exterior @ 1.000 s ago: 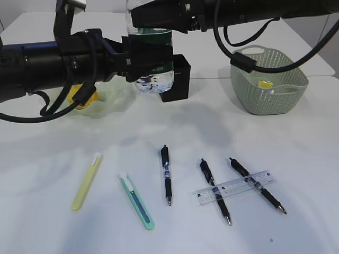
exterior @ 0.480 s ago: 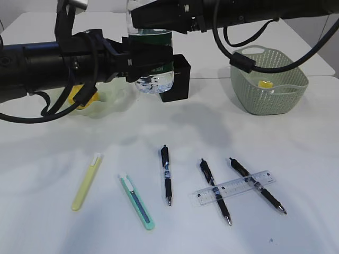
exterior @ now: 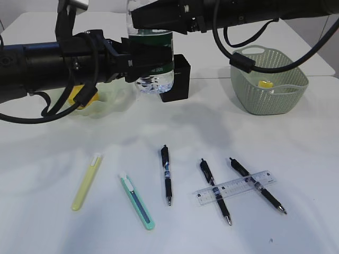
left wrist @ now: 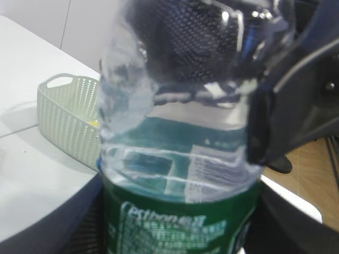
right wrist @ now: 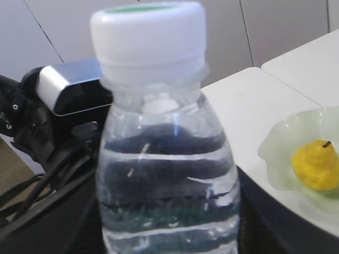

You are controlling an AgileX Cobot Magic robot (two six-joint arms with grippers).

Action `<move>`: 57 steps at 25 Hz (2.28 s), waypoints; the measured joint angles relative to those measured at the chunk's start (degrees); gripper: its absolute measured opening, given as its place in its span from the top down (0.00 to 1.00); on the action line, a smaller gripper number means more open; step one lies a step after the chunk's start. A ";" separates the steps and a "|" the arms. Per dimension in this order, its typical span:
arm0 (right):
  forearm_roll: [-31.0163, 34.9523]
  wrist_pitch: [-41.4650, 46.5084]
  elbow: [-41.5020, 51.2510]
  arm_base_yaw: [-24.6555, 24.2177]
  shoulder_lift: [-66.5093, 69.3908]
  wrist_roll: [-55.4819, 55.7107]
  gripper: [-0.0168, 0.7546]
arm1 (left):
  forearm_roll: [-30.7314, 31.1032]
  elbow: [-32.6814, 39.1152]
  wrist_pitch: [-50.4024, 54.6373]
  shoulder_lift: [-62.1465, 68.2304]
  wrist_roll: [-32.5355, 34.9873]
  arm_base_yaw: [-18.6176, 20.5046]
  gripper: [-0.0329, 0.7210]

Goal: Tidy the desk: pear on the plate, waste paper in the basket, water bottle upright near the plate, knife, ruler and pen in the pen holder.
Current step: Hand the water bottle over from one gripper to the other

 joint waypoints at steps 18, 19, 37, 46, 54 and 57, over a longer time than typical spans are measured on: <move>-0.30 0.00 0.00 0.00 0.00 0.10 0.42 | 0.29 0.00 0.14 0.00 0.00 0.00 0.38; -0.30 0.00 0.00 0.00 0.00 0.10 0.42 | 0.29 0.00 0.14 0.00 0.00 0.00 0.38; -0.30 -0.11 0.00 0.00 0.00 0.10 0.37 | -0.15 0.00 0.18 0.00 0.10 0.00 0.43; -0.57 -0.22 0.00 0.00 0.00 1.07 0.28 | -0.15 0.00 0.26 0.00 0.10 0.00 0.44; -0.37 -0.32 0.00 0.00 0.00 2.91 0.22 | -0.15 0.00 0.55 0.00 0.10 0.00 0.45; -0.62 -0.32 0.00 0.00 0.00 4.22 0.22 | -0.15 0.00 0.55 0.00 0.10 0.00 0.45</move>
